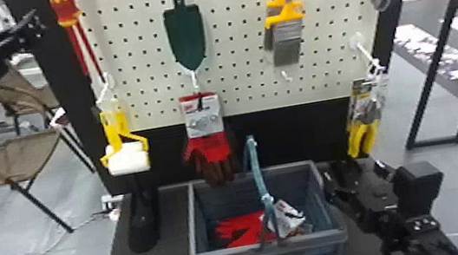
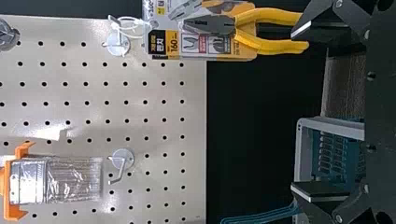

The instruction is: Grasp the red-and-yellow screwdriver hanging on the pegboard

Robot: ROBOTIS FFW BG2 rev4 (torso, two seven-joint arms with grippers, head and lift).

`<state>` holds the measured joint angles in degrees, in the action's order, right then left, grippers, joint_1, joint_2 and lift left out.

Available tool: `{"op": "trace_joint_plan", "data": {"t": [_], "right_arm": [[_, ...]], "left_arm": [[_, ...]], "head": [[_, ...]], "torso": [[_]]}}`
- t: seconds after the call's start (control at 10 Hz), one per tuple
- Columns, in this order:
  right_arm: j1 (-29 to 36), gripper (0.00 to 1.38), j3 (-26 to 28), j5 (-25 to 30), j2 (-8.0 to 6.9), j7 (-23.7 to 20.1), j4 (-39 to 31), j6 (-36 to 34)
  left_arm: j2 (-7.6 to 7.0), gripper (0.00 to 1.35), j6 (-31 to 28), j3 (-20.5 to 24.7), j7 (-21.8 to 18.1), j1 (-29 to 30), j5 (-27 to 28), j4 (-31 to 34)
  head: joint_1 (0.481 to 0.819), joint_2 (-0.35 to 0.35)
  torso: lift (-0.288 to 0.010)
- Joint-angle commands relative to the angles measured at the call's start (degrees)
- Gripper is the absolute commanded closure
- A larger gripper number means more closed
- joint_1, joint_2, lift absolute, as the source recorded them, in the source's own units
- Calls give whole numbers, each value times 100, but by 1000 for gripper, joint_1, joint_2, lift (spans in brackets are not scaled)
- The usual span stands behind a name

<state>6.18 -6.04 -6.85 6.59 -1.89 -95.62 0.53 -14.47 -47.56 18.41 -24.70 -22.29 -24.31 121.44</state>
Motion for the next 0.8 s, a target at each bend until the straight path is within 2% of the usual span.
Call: {"op": "trace_joint_plan", "data": {"t": [0.0,0.2,0.5,0.7], "right_arm": [[-2,165,-11,-18,9,-4,0,0],[-2,165,-11,-27,17,-4,0,0],[-2,165,-20,-44,26,-22,-9,9],[-11,165,-37,-53,35,-31,-9,9]], "left_arm": [[-56,147,-166,31,-62,-117,-170,-6],[-161,148,-333,22,-325,-302,-188,-111],[-205,148,-157,-206,-914,-627,-363,-806],[-372,145,107,-514,-1318,-917,-574,-1518]], "head": [[549,0],[549,0],[549,0],[549,0]], "torso": [[-100],[-100],[-100],[-100]]}}
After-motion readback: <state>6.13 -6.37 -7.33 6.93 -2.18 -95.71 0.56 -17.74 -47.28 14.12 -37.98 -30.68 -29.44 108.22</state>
